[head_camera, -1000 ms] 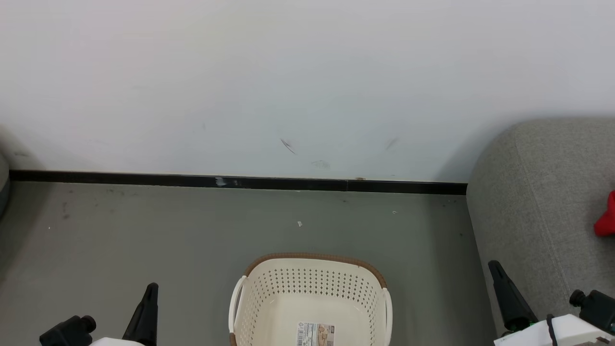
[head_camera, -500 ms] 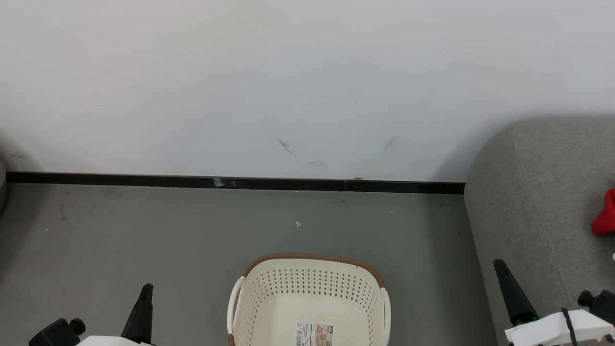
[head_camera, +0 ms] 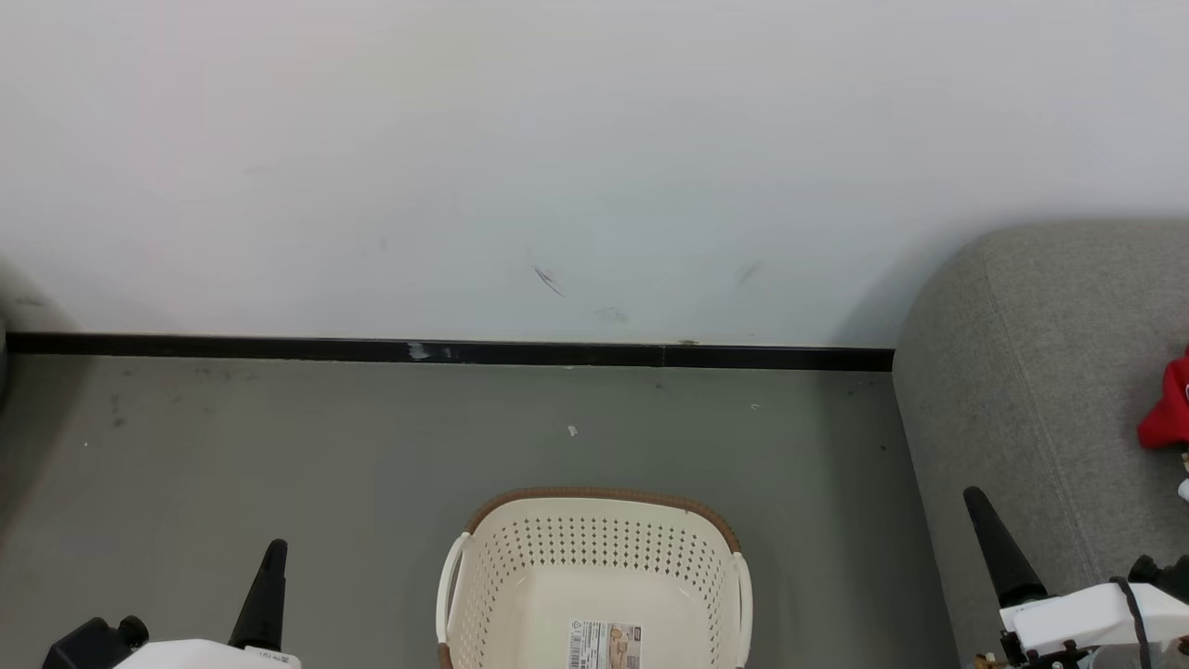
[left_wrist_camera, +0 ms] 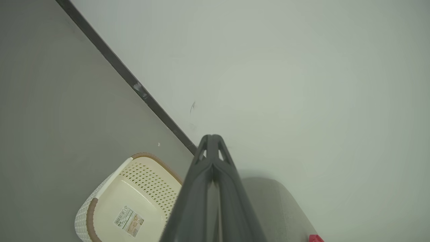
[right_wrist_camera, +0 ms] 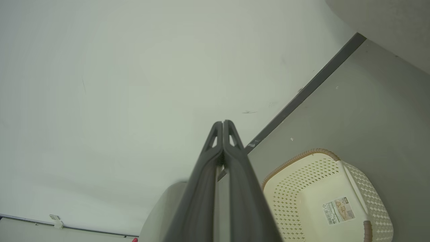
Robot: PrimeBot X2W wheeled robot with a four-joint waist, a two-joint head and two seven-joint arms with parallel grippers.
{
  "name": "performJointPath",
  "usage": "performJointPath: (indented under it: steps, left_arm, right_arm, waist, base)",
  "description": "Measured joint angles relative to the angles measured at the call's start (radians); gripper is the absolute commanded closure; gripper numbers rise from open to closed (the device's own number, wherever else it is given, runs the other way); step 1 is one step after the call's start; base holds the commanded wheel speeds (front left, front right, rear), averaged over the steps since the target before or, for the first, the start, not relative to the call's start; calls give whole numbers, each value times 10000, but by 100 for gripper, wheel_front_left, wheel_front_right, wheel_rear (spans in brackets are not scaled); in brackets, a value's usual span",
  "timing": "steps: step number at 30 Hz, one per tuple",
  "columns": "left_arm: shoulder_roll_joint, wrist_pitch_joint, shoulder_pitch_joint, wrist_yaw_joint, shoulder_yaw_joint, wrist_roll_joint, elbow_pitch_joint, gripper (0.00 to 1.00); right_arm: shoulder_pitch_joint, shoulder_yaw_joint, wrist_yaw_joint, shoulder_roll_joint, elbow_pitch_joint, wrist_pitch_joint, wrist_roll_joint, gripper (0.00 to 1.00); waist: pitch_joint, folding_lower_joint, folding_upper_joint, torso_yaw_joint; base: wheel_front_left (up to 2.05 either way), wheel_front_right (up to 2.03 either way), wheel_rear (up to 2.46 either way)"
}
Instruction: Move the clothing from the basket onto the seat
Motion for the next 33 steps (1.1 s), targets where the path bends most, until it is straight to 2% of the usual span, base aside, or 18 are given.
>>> performJointPath:
  steps: [7,33]
  left_arm:
    - [-104,288,-146,-163,261,-844,123,100]
    - [-487,1129,-526,-531,1089,-3519,454,100]
  right_arm:
    - [-159,-100,0,6,188,213,1093,100]
    - [-642,-487,0,71,729,936,4454,100]
  waist:
    - [85,-31,0,-38]
    - [216,-40,0,-154]
  base:
    - [0,0,0]
    - [0,0,0]
